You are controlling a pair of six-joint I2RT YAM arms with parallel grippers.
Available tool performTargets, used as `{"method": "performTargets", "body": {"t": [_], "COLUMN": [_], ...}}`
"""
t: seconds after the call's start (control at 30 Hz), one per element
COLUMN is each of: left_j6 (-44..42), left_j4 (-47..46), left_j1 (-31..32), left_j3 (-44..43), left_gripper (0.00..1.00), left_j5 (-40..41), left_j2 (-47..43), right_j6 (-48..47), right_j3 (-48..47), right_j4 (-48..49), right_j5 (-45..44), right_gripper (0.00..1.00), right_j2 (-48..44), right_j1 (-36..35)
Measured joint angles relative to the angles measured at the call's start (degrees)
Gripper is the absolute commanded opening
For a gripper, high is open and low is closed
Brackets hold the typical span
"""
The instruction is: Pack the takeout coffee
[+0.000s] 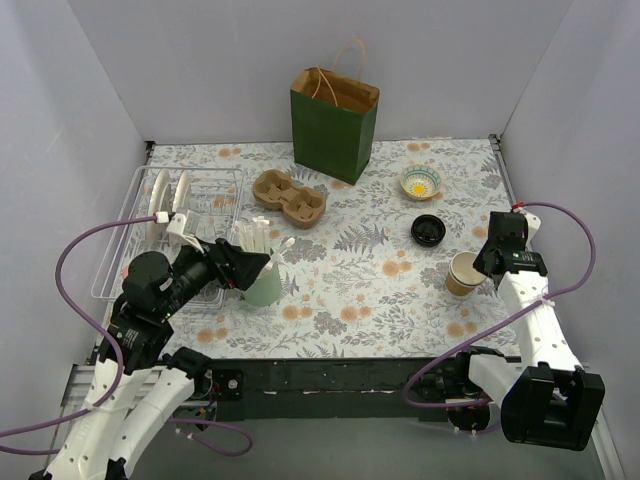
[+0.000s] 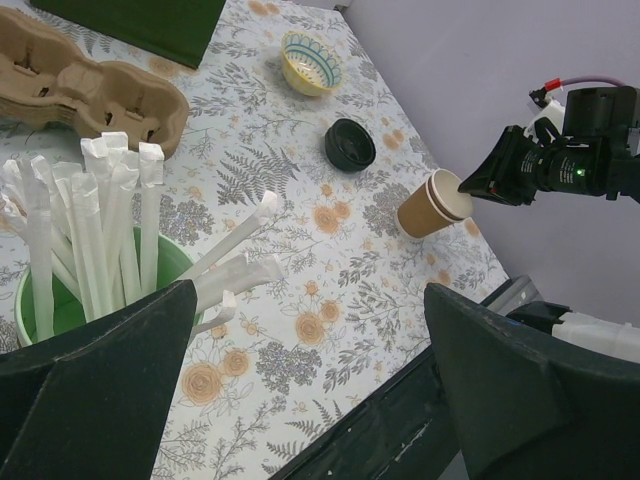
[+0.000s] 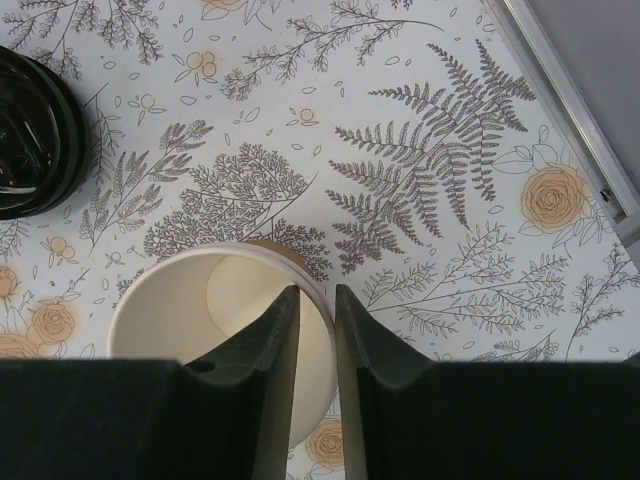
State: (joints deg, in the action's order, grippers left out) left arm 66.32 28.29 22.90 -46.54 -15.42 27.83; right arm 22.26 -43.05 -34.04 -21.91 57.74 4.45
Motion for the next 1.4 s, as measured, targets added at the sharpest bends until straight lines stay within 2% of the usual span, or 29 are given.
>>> {"method": "performTargets", "body": {"t": [0.33,0.5,0.93,1.23,1.4], "left_j6": [-0.15,-0.15,0.02,0.17,0.15], "left_j4": [0.33,0.44,0.46,0.74,1.44], "left_j1": [0.00,0.00,0.00,0.00,0.00], "left_j3": [-0.17,-0.44,-0.46,-0.46,-0.70], "left_gripper": [0.98,0.98,0.98,0.98,0.98], "left_j5": [0.00,0.00,-0.04,-0.07,-0.09], "left_j2": [0.22,0.22,0.17,-0.37,-0.42], "right_j6": [-0.24,-0.94,-1.18,3.78,3.23], "right_j3": [0.85,0.85,1.03,5.77,5.84], "right_j4": [1.18,1.31,2.19,6.40,5.92], "right_j5": [0.26,0.72,1.38,4.76,2.84], "right_gripper": [0.17,0.02,0.01,0.01,0.01], "right_j2": [0.00,-0.96,-6.58,-13.14,-9.68], "right_j1": [0.00,0.00,0.00,0.00,0.00]}}
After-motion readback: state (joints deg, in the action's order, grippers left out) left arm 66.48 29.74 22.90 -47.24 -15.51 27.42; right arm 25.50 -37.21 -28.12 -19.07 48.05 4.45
